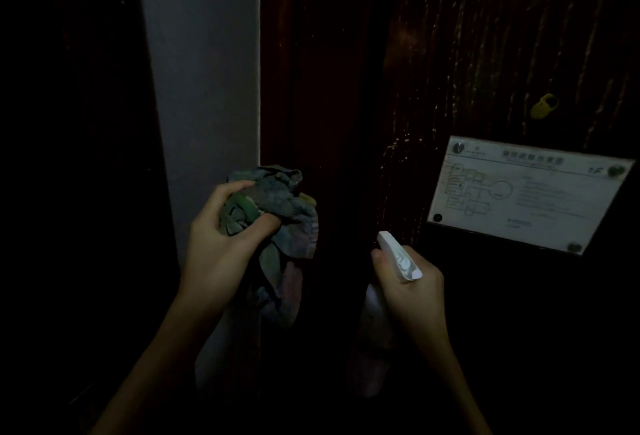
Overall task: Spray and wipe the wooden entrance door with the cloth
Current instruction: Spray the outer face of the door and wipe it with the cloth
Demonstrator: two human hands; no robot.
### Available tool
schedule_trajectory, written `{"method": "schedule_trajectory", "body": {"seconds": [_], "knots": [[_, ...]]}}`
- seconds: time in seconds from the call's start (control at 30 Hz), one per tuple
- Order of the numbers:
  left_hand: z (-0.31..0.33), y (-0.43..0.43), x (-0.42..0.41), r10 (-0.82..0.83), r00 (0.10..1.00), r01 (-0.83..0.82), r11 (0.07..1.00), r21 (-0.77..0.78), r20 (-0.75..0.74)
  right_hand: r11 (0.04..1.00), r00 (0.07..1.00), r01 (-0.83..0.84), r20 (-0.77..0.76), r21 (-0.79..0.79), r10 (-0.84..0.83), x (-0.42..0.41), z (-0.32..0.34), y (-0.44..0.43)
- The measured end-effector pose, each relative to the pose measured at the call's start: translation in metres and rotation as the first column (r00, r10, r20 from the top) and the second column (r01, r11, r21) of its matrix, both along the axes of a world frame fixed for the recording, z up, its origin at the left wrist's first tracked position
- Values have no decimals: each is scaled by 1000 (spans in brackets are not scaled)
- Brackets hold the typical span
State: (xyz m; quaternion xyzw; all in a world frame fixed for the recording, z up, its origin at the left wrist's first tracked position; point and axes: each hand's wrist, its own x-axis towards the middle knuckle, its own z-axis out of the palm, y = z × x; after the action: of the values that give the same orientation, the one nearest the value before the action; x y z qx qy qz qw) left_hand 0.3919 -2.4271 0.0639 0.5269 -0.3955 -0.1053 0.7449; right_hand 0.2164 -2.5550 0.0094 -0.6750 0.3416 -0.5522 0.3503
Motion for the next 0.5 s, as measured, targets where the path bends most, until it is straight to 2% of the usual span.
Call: {"method": "schedule_trajectory", "body": {"seconds": [0.17,0.3,0.5], "knots": [[3,-1,-1,-6,1000,6,1000,2,-8,1000,999,-14,33,-28,15,2,7,3],[8,3,3,-17,1000,17,1000,-20,14,998,996,-70,57,4,70,1,7,2],[23,2,12,-49,998,50,998,-41,42,998,995,-66,80,16,65,1,14,11]]}}
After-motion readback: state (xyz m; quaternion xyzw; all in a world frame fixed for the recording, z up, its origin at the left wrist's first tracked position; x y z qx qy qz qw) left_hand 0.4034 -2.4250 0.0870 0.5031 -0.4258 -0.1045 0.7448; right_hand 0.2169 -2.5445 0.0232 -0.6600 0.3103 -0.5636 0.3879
